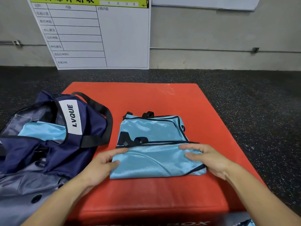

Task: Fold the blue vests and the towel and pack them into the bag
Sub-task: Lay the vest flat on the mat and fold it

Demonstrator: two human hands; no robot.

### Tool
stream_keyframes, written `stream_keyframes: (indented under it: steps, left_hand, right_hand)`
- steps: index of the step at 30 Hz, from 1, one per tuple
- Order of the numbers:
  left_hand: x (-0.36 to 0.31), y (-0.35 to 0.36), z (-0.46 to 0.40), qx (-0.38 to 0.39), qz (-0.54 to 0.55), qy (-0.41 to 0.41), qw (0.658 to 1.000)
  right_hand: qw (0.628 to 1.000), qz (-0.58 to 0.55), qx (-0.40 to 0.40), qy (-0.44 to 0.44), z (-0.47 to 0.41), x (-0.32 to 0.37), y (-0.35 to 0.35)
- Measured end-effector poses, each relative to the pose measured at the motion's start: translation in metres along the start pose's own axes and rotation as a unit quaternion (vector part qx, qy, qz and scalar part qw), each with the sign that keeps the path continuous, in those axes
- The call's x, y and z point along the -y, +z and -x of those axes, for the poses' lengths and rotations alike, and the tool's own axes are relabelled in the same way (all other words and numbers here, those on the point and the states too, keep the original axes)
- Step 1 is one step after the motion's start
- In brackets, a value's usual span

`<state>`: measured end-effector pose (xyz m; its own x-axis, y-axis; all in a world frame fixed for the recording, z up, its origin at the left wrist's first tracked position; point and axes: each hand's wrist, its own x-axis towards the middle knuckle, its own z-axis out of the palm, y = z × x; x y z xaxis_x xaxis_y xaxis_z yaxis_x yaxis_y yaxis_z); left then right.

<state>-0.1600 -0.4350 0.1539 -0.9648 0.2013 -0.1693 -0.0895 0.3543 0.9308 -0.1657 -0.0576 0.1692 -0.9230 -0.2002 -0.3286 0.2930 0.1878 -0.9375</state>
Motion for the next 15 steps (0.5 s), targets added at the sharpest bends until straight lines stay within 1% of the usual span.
stream_keyframes:
  steps: [3, 6, 9, 11, 15]
  left_hand:
    - [0.005, 0.001, -0.002, -0.002, -0.022, -0.024, 0.999]
    - [0.002, 0.0, 0.002, 0.007, -0.016, -0.033, 0.999]
    - [-0.005, 0.005, 0.011, 0.042, -0.015, -0.041, 0.998]
    - [-0.007, 0.006, 0.018, 0.054, -0.016, -0.037, 0.998]
    - [0.0, 0.0, 0.031, 0.074, 0.009, -0.056, 0.996]
  right_hand:
    - [1.0, 0.022, -0.003, 0.018, -0.007, -0.008, 0.006]
    - [1.0, 0.021, -0.012, 0.018, -0.008, -0.008, 0.007]
    - [0.999, 0.043, 0.01, 0.028, -0.001, -0.008, 0.005]
    - [0.997, 0.063, 0.025, 0.032, 0.006, -0.012, 0.003]
    - [0.994, 0.078, 0.06, 0.046, 0.025, -0.014, 0.006]
